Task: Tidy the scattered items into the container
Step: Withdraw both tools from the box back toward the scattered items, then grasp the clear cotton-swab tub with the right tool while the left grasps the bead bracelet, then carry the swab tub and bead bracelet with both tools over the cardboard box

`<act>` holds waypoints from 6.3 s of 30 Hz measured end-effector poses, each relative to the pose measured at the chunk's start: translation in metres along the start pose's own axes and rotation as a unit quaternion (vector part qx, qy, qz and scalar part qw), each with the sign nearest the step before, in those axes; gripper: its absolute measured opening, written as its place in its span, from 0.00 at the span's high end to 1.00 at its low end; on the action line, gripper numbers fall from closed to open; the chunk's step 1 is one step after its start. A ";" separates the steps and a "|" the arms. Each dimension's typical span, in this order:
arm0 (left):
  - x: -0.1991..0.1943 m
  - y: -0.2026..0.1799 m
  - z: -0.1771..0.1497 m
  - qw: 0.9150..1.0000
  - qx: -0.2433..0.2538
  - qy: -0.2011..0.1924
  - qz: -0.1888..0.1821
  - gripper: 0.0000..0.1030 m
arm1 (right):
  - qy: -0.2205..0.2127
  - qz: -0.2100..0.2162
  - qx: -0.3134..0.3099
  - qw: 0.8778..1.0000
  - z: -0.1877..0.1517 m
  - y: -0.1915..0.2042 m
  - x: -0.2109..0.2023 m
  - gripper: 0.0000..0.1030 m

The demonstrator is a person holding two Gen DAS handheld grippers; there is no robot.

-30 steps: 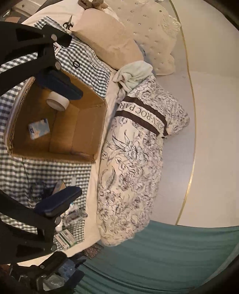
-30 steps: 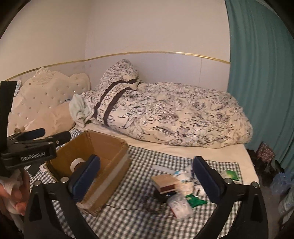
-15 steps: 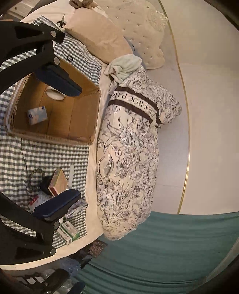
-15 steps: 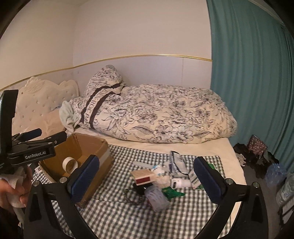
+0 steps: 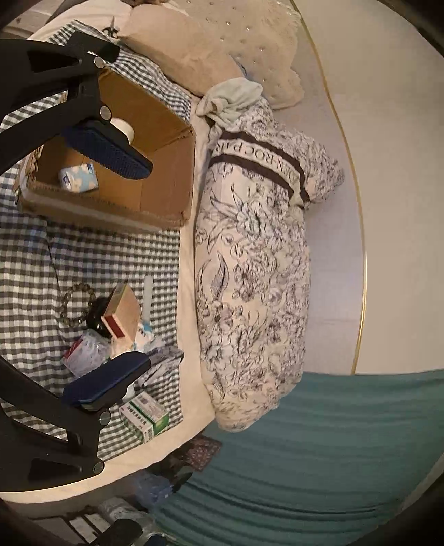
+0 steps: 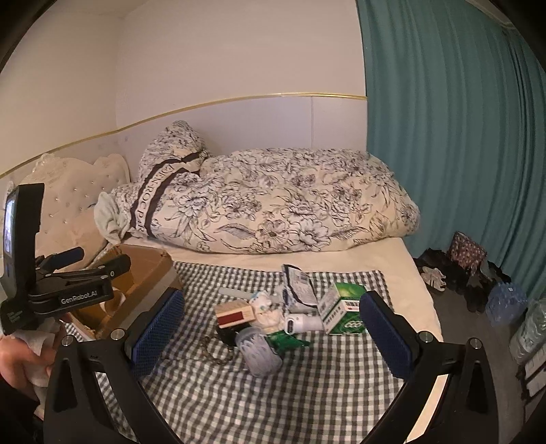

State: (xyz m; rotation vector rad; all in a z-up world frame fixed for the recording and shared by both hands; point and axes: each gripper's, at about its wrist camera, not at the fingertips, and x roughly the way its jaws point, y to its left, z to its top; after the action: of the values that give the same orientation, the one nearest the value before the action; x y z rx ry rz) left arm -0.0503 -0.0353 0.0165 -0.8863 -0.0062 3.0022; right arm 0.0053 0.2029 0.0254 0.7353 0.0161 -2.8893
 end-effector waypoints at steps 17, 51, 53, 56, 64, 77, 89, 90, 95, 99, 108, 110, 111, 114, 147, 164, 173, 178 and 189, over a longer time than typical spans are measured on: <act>0.042 -0.050 -0.036 0.994 0.090 0.052 -0.039 0.00 | 0.052 -0.004 0.012 0.999 -0.032 -0.028 0.043 0.00; 0.210 -0.042 -0.123 0.965 0.064 0.240 -0.084 0.01 | 0.208 0.053 -0.062 0.975 -0.132 0.013 0.210 0.01; 0.224 -0.039 -0.126 0.959 0.059 0.265 -0.081 0.01 | 0.214 0.058 -0.069 0.973 -0.136 0.015 0.218 0.01; 0.241 -0.034 -0.129 0.953 0.044 0.288 -0.083 0.01 | 0.220 0.061 -0.079 0.970 -0.142 0.017 0.227 0.01; 0.259 -0.039 -0.138 0.948 0.038 0.305 -0.087 0.01 | 0.245 0.068 -0.082 0.964 -0.150 0.017 0.252 0.22; 0.266 -0.048 -0.145 0.947 0.023 0.304 -0.102 0.00 | 0.245 0.071 -0.083 0.963 -0.153 0.021 0.264 0.22; 0.276 -0.078 -0.152 0.950 0.059 0.296 -0.084 0.00 | 0.250 0.067 -0.089 0.962 -0.159 0.025 0.270 0.31; 0.277 -0.078 -0.151 0.950 0.055 0.297 -0.084 0.01 | 0.251 0.066 -0.086 0.962 -0.160 0.024 0.270 0.38; 0.275 -0.074 -0.150 0.951 0.056 0.295 -0.075 0.13 | 0.256 0.074 -0.065 0.962 -0.159 0.017 0.265 0.38; 0.272 -0.063 -0.145 0.952 0.052 0.293 -0.070 0.34 | 0.259 0.072 -0.059 0.961 -0.159 0.013 0.258 0.39; 0.255 -0.045 -0.138 0.951 0.053 0.297 -0.062 0.89 | 0.245 0.070 -0.033 0.966 -0.153 0.006 0.231 0.40; 0.248 -0.042 -0.136 0.952 0.055 0.296 -0.061 0.89 | 0.241 0.068 -0.030 0.968 -0.150 0.005 0.225 0.40; 0.245 -0.040 -0.135 0.953 0.054 0.294 -0.059 0.89 | 0.239 0.066 -0.030 0.968 -0.149 0.004 0.222 0.41; 0.227 -0.038 -0.130 0.956 0.055 0.283 -0.059 0.89 | 0.233 0.063 -0.026 0.970 -0.144 0.004 0.213 0.41; 0.097 -0.019 -0.058 0.987 0.027 0.149 -0.061 0.89 | 0.116 0.034 -0.020 0.992 -0.077 0.019 0.100 0.41; 0.026 0.007 -0.027 0.997 0.010 0.075 -0.033 0.89 | 0.021 0.032 -0.021 0.999 -0.036 0.043 0.031 0.41; 0.001 0.022 -0.020 0.998 0.014 0.053 -0.017 0.89 | -0.012 0.045 -0.025 0.999 -0.019 0.062 0.009 0.41; -0.008 0.036 -0.014 0.999 0.007 0.041 -0.007 0.89 | -0.017 0.058 -0.030 0.998 -0.012 0.077 0.009 0.41; -0.001 0.086 -0.012 0.999 -0.026 0.038 0.018 0.89 | -0.018 0.083 -0.045 0.995 -0.002 0.114 0.027 0.41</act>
State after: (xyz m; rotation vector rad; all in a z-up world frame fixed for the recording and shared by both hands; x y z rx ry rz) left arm -0.0442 -0.1213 0.0065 -1.0162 -0.0677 3.0124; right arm 0.0011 0.0869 0.0137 0.6379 0.0760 -2.7245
